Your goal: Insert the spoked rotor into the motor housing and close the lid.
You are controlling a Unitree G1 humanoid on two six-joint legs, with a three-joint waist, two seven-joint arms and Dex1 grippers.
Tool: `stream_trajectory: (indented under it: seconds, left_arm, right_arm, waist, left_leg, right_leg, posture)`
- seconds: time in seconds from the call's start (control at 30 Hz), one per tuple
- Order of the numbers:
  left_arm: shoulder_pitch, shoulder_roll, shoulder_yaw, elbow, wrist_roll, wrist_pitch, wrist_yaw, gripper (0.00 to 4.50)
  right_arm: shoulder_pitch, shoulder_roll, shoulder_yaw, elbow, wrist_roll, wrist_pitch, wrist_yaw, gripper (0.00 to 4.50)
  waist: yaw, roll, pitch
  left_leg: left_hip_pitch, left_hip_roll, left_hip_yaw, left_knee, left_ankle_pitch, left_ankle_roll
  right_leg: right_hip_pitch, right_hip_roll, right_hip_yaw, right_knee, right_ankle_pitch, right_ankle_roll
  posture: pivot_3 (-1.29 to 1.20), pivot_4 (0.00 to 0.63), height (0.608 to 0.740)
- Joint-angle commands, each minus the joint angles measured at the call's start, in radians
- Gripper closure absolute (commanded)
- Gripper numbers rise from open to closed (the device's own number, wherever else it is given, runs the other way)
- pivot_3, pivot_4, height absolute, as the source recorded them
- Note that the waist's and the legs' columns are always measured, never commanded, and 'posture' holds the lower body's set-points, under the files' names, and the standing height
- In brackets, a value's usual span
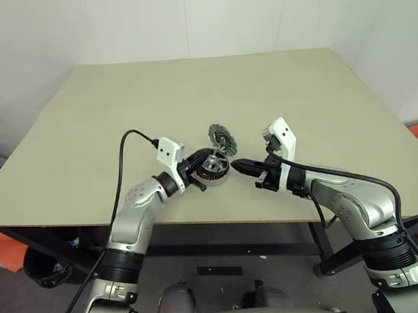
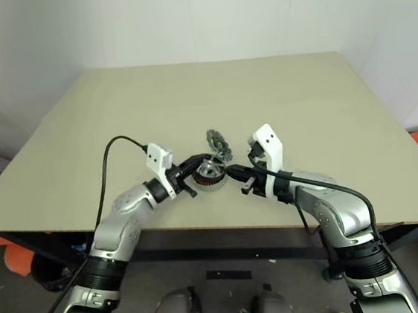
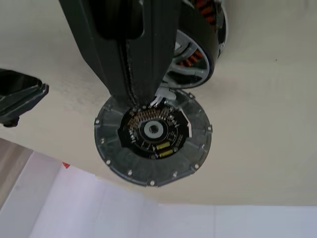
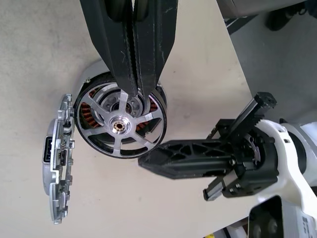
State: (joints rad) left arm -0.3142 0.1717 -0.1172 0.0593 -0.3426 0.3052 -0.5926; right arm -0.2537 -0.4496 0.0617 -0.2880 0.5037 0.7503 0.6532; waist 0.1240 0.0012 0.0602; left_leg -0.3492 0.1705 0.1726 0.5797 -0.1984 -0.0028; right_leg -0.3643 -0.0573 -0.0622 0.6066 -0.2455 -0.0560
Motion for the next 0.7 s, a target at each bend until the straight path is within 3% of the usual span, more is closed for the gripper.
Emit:
stream_trajectory:
  seconds: [0.03,0.53,0.7]
  left_arm:
    - [-0.010,0.010,0.013,-0.033,0.015,0.019,0.023,4.47]
    - [-0.003,0.069,-0.003,-0.079,0.023,0.129,0.011,4.47]
    - [-0.029,0.013,0.074,-0.091,0.017,-0.009,0.074,4.47]
  right_arm:
    - [-0.018,0.000,-0.009,-0.008,-0.001,-0.020,0.004,4.50]
    - [-0.020,0.007,-0.006,-0.005,-0.006,-0.028,0.006,4.50]
    - [-0.020,0.011,-0.007,-0.006,-0.007,-0.028,0.003,4.50]
  waist:
    - [0.000,0.000,0.000]
    - [0.000,0.000,0.000]
    - [0.000,0.000,0.000]
  left_leg:
    - [0.000,0.000,0.000,0.000,0.000,0.000]
    - [0.000,0.000,0.000,0.000,0.000,0.000]
    - [0.000,0.000,0.000,0.000,0.000,0.000]
  right_leg:
    - [0.000,0.000,0.000,0.000,0.000,0.000]
    - [0.000,0.000,0.000,0.000,0.000,0.000]
    - [0.000,0.000,0.000,0.000,0.000,0.000]
  posture:
    - [0.00,0.000,0.740]
    - [0.00,0.000,0.740]
    - [0.00,0.000,0.740]
